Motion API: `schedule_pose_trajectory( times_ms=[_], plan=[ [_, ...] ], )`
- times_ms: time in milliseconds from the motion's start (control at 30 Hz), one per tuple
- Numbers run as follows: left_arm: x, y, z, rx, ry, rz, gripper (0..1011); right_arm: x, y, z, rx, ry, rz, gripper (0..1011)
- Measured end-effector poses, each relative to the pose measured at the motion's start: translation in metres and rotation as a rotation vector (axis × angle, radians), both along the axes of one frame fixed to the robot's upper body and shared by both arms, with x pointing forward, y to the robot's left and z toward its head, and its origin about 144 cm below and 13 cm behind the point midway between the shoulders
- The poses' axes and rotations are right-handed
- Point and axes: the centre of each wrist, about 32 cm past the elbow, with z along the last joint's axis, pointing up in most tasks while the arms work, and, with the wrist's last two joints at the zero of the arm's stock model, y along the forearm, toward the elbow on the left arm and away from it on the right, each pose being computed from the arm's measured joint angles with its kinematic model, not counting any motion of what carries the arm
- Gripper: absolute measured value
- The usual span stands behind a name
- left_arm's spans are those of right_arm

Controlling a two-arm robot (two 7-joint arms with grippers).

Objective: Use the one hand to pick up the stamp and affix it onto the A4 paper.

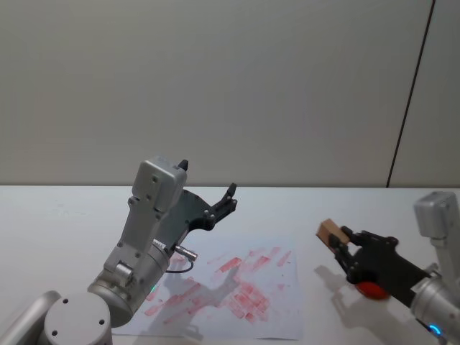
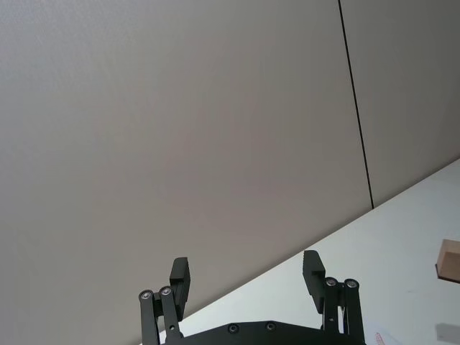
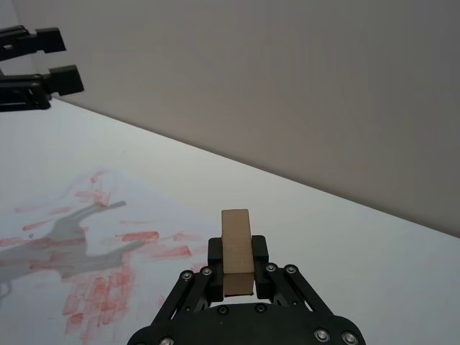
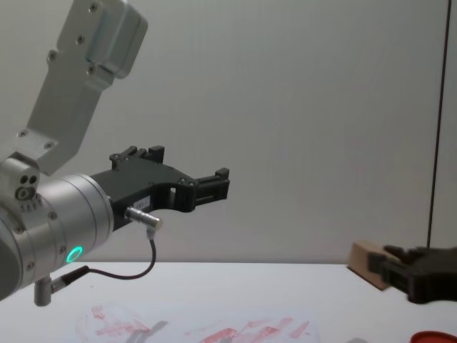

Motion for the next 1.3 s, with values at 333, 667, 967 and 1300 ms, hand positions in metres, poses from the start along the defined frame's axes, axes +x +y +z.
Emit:
schedule_pose_trajectory(
  times_ms=[333, 667, 967, 1300],
  plan=[
    [0.000, 0.000, 0.000, 0.000, 0.000, 0.000, 1002, 0.011, 0.023, 0.002, -0.002, 0.006, 0.061, 217],
    [0.000, 0.000, 0.000, 0.000, 0.000, 0.000, 1002, 0.021, 0.045, -0.005, -0.032, 0.035, 0.111, 217],
    [0.000, 0.000, 0.000, 0.000, 0.000, 0.000, 1002, 0.024, 0.057, -0.013, -0.056, 0.055, 0.142, 217],
    [0.000, 0.000, 0.000, 0.000, 0.000, 0.000, 1003, 0.026, 0.066, -0.024, -0.086, 0.079, 0.158, 217]
  ],
)
